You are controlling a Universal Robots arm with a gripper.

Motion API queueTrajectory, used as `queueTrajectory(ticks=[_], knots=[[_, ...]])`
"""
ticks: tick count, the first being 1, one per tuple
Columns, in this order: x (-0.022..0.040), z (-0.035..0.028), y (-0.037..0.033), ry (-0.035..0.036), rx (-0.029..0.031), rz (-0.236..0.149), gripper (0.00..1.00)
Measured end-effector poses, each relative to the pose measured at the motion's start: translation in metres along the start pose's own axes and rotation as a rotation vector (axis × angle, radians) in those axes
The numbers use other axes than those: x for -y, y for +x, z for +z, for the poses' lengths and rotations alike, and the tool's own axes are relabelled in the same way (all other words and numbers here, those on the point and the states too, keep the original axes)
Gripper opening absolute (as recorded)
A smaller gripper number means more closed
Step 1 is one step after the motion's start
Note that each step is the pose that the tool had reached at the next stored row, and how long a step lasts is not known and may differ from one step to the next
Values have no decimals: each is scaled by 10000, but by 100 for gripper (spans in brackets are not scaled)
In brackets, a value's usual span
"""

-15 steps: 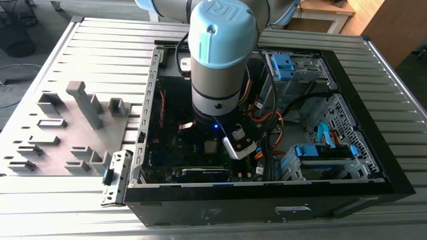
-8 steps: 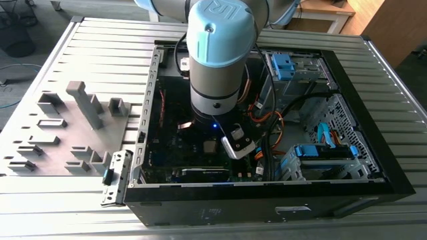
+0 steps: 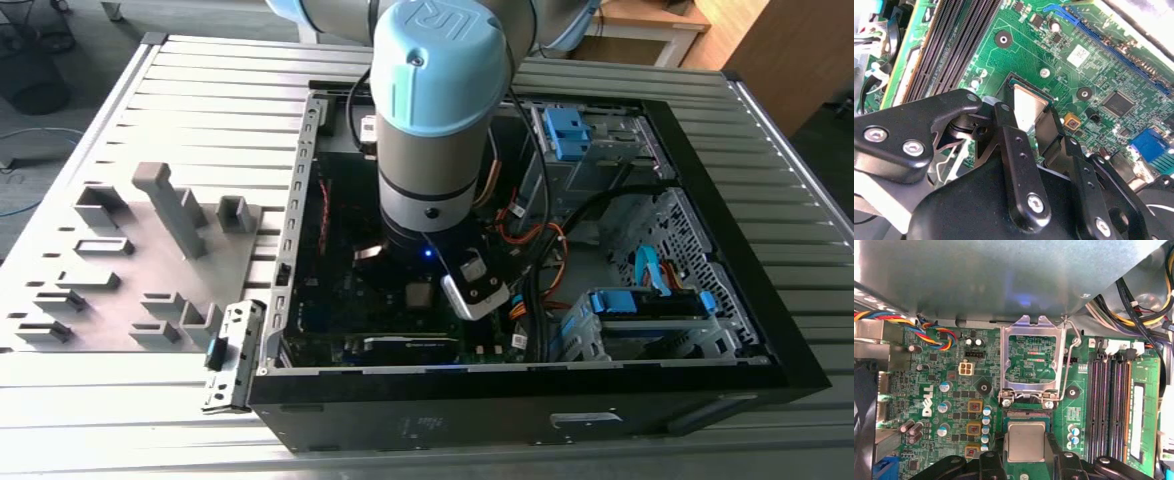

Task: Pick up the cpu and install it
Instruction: 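Place the cpu into insertion slot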

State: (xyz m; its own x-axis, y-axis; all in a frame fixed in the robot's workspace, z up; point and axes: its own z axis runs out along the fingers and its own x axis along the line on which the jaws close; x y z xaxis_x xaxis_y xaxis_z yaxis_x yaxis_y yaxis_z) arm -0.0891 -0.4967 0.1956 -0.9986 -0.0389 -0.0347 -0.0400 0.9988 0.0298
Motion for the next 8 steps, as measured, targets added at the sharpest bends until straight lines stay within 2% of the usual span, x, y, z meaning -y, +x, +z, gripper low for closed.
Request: queueTrajectory(ticks=[8], knots=[[1,27,2,0,-2,-82,42]])
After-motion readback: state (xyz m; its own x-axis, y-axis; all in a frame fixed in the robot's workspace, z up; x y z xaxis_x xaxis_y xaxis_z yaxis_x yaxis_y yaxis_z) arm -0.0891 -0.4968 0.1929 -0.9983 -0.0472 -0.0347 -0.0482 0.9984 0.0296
